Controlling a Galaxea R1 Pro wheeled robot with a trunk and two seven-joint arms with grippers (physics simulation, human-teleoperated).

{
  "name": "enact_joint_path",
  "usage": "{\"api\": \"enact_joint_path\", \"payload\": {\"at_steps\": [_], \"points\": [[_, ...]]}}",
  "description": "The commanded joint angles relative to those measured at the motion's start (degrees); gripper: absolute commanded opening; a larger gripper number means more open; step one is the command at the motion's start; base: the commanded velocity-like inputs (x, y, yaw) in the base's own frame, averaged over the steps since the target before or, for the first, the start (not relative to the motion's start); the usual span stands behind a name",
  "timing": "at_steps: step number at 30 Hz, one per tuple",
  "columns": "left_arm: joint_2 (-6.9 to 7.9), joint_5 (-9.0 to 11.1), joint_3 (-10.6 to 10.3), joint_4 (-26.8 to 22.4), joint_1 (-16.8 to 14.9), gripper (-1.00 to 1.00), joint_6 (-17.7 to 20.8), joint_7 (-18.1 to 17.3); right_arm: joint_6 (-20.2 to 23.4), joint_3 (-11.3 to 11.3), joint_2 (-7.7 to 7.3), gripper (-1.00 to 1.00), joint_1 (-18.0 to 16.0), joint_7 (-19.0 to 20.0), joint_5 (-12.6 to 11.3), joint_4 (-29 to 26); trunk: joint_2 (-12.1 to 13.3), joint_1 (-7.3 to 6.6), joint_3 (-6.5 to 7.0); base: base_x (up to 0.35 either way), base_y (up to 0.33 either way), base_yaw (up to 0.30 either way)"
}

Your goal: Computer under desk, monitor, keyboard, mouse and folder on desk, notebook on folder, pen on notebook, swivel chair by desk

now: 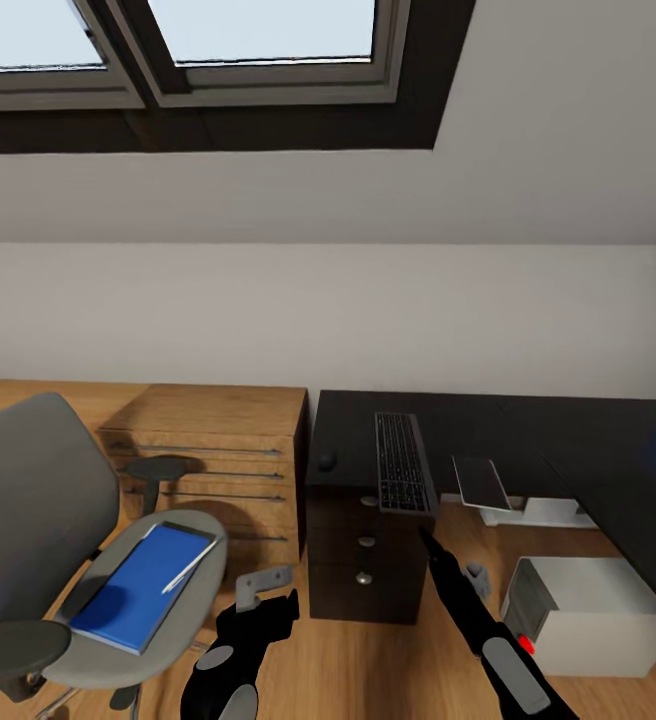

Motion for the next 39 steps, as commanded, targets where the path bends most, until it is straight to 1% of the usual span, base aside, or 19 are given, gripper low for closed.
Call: {"api": "enact_joint_path", "payload": {"at_steps": [1,6,10,11,14,15,20,22,23,25,26,27,28,34,39], "points": [[0.01,0.43,-0.07,-0.08,-0.06,1.0,0.12,0.48,0.31,0.05,-0.02,1.0,-0.03,0.21,-0.55,-0.4,-0.45,0.23,-0.25,0.0,0.0,0.0],[0.01,0.42,-0.07,-0.1,-0.06,1.0,0.12,0.48,0.55,-0.13,-0.11,1.0,-0.03,-0.14,-0.46,-0.96,-2.46,1.32,-1.15,0.0,0.0,0.0],[0.01,0.43,-0.07,-0.1,-0.06,1.0,0.12,0.48,1.62,-0.04,-0.09,1.0,-0.03,-2.23,-0.39,-1.29,-4.06,2.2,-1.87,0.0,0.0,0.0],[0.01,0.43,-0.07,-0.1,-0.06,1.0,0.12,0.48,2.08,0.0,-0.07,1.0,-0.03,-3.69,-0.38,-1.38,-4.47,2.42,-2.05,0.0,0.0,0.0],[0.01,0.43,-0.07,-0.1,-0.06,1.0,0.12,0.48,2.5,0.03,0.0,1.0,-0.03,-6.09,-0.44,-1.47,-5.67,3.08,-2.58,0.0,0.0,0.0],[0.01,0.43,-0.07,-0.07,-0.06,1.0,0.12,0.48,2.8,-0.02,0.08,1.0,-0.22,-9.58,-0.63,-1.97,-6.07,3.3,-2.76,0.0,0.0,0.0],[0.01,0.43,-0.07,-0.03,-0.06,1.0,0.13,0.48,2.73,-0.15,0.23,1.0,-1.05,-11.84,-0.84,-3.82,-8.08,4.4,-3.66,0.0,0.0,0.0],[0.01,0.43,-0.07,-0.02,-0.06,1.0,0.13,0.48,2.26,-0.22,0.28,1.0,-1.27,-12.67,-0.86,-4.55,-8.88,4.84,-4.02,0.0,0.0,0.0],[0.01,0.43,-0.07,-0.02,-0.06,1.0,0.12,0.48,1.58,-0.24,0.3,1.0,-1.36,-13.94,-0.87,-4.92,-9.28,5.06,-4.2,0.0,0.0,0.0],[0.01,0.43,-0.07,-0.02,-0.06,1.0,0.12,0.48,-0.43,-0.23,0.32,1.0,-1.46,-18.04,-0.92,-5.82,-10.08,5.5,-4.56,0.0,0.0,0.0],[-0.01,0.43,-0.09,-0.02,-0.06,1.0,0.12,0.48,-0.86,-0.22,0.32,1.0,-1.47,-18.99,-0.93,-6.18,-10.48,5.72,-4.74,0.0,0.0,0.0],[-0.05,0.43,-0.08,-0.01,-0.06,1.0,0.15,0.48,-1.67,-0.13,0.31,1.0,-1.5,-20.89,-0.95,-7.37,-10.88,5.94,-4.92,0.0,0.0,0.0],[-0.03,0.43,-0.08,-0.01,-0.06,1.0,0.15,0.48,-1.92,-0.15,0.27,1.0,-1.51,-21.66,-0.98,-8.04,-11.28,6.16,-5.1,0.0,0.0,0.0],[-0.07,0.43,-0.09,0.06,-0.06,1.0,0.2,0.48,-2.13,-0.73,0.21,1.0,-1.53,-22.7,-1.22,-9.92,-13.69,7.47,-6.17,0.0,0.0,0.0],[-0.05,0.43,-0.07,0.07,-0.06,1.0,0.2,0.48,-1.24,-2.16,-0.02,1.0,-1.53,-22.8,-1.31,-10.39,-15.7,8.57,-7.07,0.0,0.0,0.0]]}}
